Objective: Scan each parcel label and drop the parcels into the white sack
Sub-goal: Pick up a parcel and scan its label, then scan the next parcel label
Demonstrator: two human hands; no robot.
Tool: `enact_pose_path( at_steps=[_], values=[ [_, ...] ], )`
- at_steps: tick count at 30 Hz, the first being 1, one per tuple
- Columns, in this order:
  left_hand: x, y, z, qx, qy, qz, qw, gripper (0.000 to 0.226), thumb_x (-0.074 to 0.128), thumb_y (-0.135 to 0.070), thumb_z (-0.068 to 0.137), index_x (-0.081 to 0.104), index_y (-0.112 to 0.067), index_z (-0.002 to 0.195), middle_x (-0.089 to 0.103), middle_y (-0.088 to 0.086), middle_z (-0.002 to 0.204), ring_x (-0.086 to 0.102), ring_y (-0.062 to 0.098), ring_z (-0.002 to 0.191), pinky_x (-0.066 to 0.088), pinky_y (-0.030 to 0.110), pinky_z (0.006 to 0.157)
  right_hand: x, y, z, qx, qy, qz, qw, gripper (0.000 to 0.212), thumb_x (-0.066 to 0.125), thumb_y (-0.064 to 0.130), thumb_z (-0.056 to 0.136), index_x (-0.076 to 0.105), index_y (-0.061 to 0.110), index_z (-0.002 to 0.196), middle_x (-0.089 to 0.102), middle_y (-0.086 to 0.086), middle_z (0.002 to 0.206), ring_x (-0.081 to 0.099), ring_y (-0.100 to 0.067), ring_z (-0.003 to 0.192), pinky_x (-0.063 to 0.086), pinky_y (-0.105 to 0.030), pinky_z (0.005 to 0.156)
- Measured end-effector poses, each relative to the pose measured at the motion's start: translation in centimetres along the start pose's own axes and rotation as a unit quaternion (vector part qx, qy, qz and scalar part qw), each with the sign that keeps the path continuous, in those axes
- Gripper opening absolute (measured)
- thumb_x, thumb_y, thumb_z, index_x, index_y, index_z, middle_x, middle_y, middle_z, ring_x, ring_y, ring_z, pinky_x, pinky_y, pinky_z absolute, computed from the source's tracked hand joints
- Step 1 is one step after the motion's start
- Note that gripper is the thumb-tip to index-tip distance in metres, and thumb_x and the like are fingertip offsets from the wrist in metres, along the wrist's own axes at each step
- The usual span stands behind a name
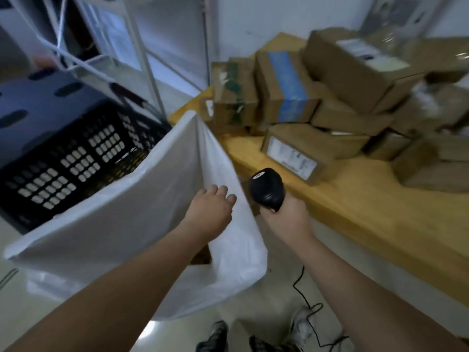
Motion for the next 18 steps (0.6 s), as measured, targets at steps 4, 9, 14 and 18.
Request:
enact_pose_path(
  at_steps=[4,9,14,18],
  values=[
    [-6.6,-4.2,3.2,0.039,-0.058,-0.022,0.997,0.032,0.041,-0.028,0.099,0.049,-0.017,0.128,0.049,0.006,0.13,0.045,0.026,0.118,0.039,0.036,0.095,-7.6,-2.1,0.1,0.046,-0.076,0.025,0.996,0.024,0.07,0.022,0.08,0.047,0.02,0.075,0.051,0.005,0.059,0.054,-0.02,0.061,0.034,-0.027,0.048],
    [-13.9,-10.5,7.9,0.083,-0.109,-0.059,0.989,0.031,0.041,-0.029,0.099,0.052,-0.017,0.126,0.049,0.005,0.128,0.044,0.025,0.12,0.04,0.036,0.095,-16.2,-5.7,0.8,0.09,-0.146,0.072,0.982,0.033,0.068,0.017,0.081,0.04,0.025,0.066,0.045,0.008,0.055,0.047,-0.011,0.054,0.028,-0.02,0.045],
    [-18.3,-18.2,12.7,0.14,-0.144,-0.062,0.978,0.03,0.041,-0.034,0.098,0.053,-0.016,0.12,0.049,0.004,0.122,0.046,0.025,0.114,0.042,0.036,0.088,-24.0,-9.5,1.4,0.099,-0.199,0.089,0.971,0.018,0.069,0.016,0.082,0.052,0.018,0.076,0.056,0.004,0.062,0.054,-0.011,0.06,0.036,-0.023,0.048],
    [-19.7,-25.0,16.5,0.176,-0.135,-0.073,0.972,0.034,0.042,-0.034,0.099,0.05,-0.016,0.126,0.048,0.005,0.125,0.045,0.026,0.115,0.043,0.037,0.088,-29.4,-14.5,2.4,0.132,-0.231,0.126,0.956,0.017,0.068,0.016,0.081,0.053,0.018,0.072,0.06,-0.001,0.064,0.061,-0.023,0.067,0.05,-0.033,0.057]
  ],
)
Point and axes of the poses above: each hand's wrist, its own z-axis towards the middle knuckle, its own x-axis out of the palm, y = z × x, the point moved 7 cm from there along z, towards the middle knuckle
